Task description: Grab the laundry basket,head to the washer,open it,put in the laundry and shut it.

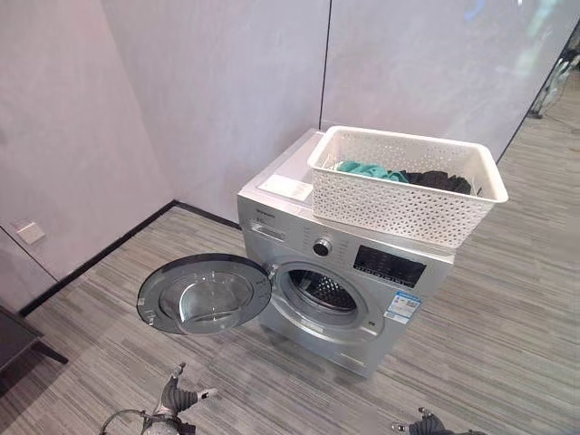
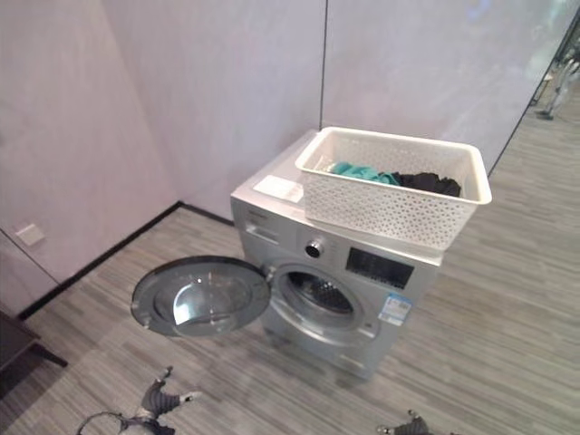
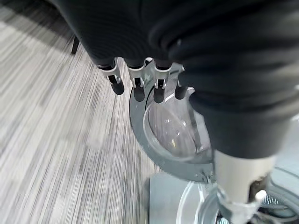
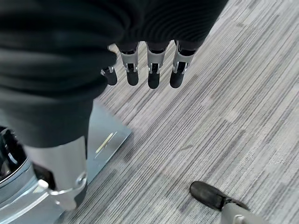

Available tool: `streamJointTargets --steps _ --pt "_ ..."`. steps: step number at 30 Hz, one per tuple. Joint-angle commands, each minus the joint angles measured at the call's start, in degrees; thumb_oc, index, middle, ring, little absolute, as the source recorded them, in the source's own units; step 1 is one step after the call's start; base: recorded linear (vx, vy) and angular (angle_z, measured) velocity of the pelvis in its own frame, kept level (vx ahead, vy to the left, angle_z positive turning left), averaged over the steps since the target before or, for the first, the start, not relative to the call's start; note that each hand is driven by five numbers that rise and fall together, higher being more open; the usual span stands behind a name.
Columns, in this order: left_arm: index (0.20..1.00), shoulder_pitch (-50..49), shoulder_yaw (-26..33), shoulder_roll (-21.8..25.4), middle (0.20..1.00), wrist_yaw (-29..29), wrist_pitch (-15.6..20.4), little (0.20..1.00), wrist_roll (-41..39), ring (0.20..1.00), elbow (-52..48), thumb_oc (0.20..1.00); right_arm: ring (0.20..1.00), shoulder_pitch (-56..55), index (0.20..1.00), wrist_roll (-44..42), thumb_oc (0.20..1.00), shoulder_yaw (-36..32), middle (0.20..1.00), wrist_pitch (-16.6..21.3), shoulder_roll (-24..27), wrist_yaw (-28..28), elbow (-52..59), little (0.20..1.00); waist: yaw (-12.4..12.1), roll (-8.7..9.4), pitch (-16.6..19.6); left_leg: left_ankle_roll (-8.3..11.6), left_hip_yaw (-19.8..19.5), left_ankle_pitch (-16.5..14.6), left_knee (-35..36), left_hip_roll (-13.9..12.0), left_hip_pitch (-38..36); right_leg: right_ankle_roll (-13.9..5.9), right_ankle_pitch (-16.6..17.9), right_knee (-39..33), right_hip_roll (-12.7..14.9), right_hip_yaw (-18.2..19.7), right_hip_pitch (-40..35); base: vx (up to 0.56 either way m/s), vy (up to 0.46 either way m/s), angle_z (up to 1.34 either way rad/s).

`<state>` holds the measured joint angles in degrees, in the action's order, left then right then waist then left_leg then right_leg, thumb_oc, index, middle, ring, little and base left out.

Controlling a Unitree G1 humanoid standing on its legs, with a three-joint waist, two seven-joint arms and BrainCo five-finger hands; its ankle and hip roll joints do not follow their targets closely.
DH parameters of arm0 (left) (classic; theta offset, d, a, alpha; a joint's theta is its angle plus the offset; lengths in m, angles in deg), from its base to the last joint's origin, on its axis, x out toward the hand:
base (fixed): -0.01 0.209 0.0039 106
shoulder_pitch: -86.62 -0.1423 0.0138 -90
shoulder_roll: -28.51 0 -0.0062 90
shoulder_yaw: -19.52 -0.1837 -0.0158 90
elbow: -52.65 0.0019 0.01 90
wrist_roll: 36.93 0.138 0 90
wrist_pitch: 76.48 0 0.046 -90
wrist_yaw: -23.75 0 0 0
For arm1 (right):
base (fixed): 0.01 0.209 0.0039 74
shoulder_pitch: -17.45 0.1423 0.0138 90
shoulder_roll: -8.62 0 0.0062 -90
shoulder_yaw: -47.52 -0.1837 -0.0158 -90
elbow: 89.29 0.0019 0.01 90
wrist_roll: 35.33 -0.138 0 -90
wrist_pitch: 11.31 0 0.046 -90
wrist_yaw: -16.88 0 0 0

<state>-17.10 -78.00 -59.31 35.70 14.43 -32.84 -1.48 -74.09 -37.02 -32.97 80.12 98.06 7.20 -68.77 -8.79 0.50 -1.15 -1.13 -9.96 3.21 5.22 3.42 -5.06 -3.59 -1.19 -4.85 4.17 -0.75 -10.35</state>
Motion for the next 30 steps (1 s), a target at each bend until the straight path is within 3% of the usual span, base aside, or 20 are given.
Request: streamJointTargets --steps 1,9,13,16,17,19,20,21,23,24,28,30 --pt "1.0 0.74 1.87 2.47 1.0 -1.11 1.25 1.0 -3.53 1.0 -0.74 1.0 1.0 0.98 1.0 -6.71 1.0 -0.38 1.0 1.2 0.08 0.12 1.85 1.0 -1.51 3.25 1.11 0.61 -2.88 -6.51 -5.18 -0.55 2.08 -6.25 0.43 3.78 8.11 2.04 3.64 0.0 0.0 0.0" --pt "1.0 3.45 -0.26 1.42 1.0 -2.13 0.29 1.0 -3.61 1.0 14.99 1.0 1.0 2.64 1.0 -7.78 1.0 -1.07 1.0 0.75 1.28 0.43 0.45 1.0 -0.93 4.06 1.48 -0.27 -1.19 -9.13 -8.95 0.66 2.55 -7.07 1.35 4.46 8.87 4.09 3.87 -0.03 0.076 -0.09" --pt "1.0 7.47 -1.9 -0.32 1.0 -2.76 0.34 1.0 -4.36 1.0 24.6 1.0 1.0 3.39 1.0 -7.89 1.0 -2.59 1.0 0.29 2.29 -0.01 -1.68 1.0 0.16 3.93 1.46 -1.05 0.01 -10.26 -11.4 2.47 4.71 -7.98 4.14 4.25 10.44 5.83 5.97 -0.09 0.127 -0.14" --pt "1.0 9.5 -3.94 -1.8 1.0 -2.59 0.75 1.0 -3.78 1.0 29.09 1.0 1.0 5.35 1.0 -7.94 1.0 -3.05 1.0 0.11 3.24 -0.34 -3.07 1.0 1.34 2.72 0.05 -1.9 2.53 -10.75 -13.8 4.2 6.91 -8.47 8.27 4.95 12.14 7.3 10.27 -0.19 0.195 -0.21" --pt "1.0 9.74 -3.48 -2.19 1.0 -2.46 0.88 1.0 -4.25 1.0 29.74 1.0 1.0 5.95 1.0 -7.7 1.0 -2.76 1.0 0.18 3.33 -0.32 -2.81 1.0 1.23 2.45 -0.51 -1.93 3.55 -10.98 -14.34 4.07 7.23 -8.17 8.24 5.27 12.02 6.22 11.3 -0.27 0.207 -0.82" --pt "1.0 9.68 -2.86 -2.43 1.0 -2.65 0.96 1.0 -4.49 1.0 31.06 1.0 1.0 7.41 1.0 -6.96 1.0 -1.66 1.0 0.39 2.87 -0.25 -3.19 1.0 0.36 2.5 -1.83 -2.34 6.7 -11.82 -14.16 3.19 6.62 -7.2 6.93 7.35 9.2 -0.38 13.87 -0.13 0.103 -1.25" --pt "1.0 9.69 -2.85 -2.43 1.0 -2.65 0.97 1.0 -4.49 1.0 31.07 1.0 1.0 7.44 1.0 -6.96 1.0 -1.65 1.0 0.4 2.88 -0.25 -3.21 1.0 0.34 2.47 -1.9 -2.33 6.71 -11.87 -14.16 3.15 6.53 -7.19 6.86 7.44 9.16 -0.37 13.83 -0.04 0.073 -1.38" --pt "1.0 9.68 -2.44 -2.55 1.0 -3.08 1.0 1.0 -5.04 1.0 32.31 1.0 1.0 7.94 1.0 -6.94 1.0 -0.84 1.0 0.78 2.36 -0.05 -3.91 1.0 0.08 2.69 -2.43 -3.08 7.39 -11.86 -13.82 3.46 6.01 -6.06 4.7 9.41 5.27 -0.88 14.23 -0.01 0.082 -1.08" --pt "1.0 9.91 -1.08 -2.85 1.0 -4.53 1.1 1.0 -9.0 1.0 33.04 1.0 1.0 7.59 1.0 -7.86 1.0 -0.22 1.0 1.31 2.16 0.47 -4.3 1.0 0.32 2.53 -2.55 -3.71 7.4 -11.19 -12.79 3.54 5.2 -4.78 2.58 11.77 0.77 0.9 14.33 0.01 0.077 -0.38" --pt "1.0 9.9 -1.08 -2.86 1.0 -4.54 1.1 1.0 -9.02 1.0 33.04 1.0 1.0 7.59 1.0 -7.88 1.0 -0.21 1.0 1.32 2.17 0.48 -4.31 1.0 0.3 2.49 -2.68 -3.7 7.4 -11.24 -12.75 3.51 5.01 -4.76 2.47 11.88 0.74 0.91 14.22 0.03 0.037 -0.1" --pt "1.0 9.41 -3.35 -2.41 1.0 -6.18 1.5 1.0 -10.02 1.0 26.69 1.0 1.0 5.26 1.0 -9.12 1.0 0.07 1.0 2.32 2.64 0.67 -3.61 1.0 1.57 1.6 -2.61 -3.58 6.25 -9.75 -10.56 3.19 3.5 -2.29 -0.33 14.92 -4.99 1.5 14.02 0.07 0.013 0.05" --pt "1.0 10.33 -5.07 -2.45 1.0 -6.53 1.11 1.0 -8.62 1.0 23.22 1.0 1.0 4.18 1.0 -9.49 1.0 -0.81 1.0 2.24 3.36 0.4 -4.01 1.0 2.61 1.29 -2.66 -2.9 5.04 -9.86 -10.89 3.3 3.01 -1.08 -0.65 12.42 -6.37 2.45 11.76 0.14 -0.086 0.47"
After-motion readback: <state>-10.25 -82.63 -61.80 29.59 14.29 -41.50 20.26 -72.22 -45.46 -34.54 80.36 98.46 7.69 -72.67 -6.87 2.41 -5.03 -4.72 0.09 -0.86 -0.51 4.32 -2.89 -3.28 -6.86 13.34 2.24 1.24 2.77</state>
